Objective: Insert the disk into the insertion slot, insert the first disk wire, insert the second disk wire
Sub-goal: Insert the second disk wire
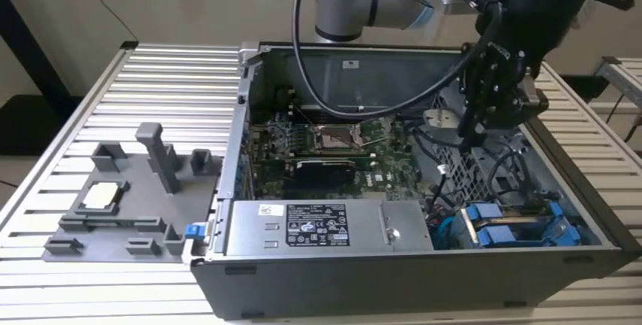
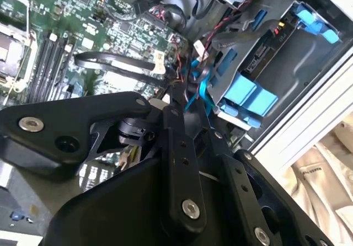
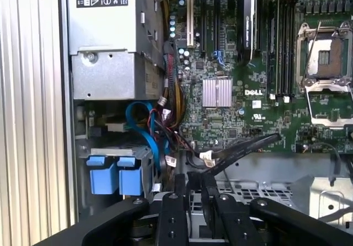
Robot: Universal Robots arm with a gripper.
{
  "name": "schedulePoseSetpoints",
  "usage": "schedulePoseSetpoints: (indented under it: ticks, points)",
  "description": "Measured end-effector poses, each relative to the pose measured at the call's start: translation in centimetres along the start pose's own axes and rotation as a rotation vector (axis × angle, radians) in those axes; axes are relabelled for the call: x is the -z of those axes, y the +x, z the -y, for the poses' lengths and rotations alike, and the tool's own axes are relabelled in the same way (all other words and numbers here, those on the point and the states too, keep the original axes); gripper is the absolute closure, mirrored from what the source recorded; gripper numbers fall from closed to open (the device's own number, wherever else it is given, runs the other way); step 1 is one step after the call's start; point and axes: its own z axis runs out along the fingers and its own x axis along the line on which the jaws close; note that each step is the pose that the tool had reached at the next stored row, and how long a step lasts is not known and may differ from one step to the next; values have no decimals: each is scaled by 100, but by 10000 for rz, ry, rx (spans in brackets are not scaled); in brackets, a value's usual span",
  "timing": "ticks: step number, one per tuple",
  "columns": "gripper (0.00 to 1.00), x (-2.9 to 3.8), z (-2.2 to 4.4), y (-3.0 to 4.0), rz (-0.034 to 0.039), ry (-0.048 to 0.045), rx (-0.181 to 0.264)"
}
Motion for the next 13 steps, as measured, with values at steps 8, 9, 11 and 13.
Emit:
schedulePoseSetpoints:
  ticks: [8, 9, 11, 13]
  points:
    - [73, -36, -23, -3, -210, 184, 418]
    - [73, -40, -24, -4, -230, 218, 475]
    - [73, -49, -27, -5, -257, 281, 585]
    - [73, -54, -29, -6, -272, 327, 682]
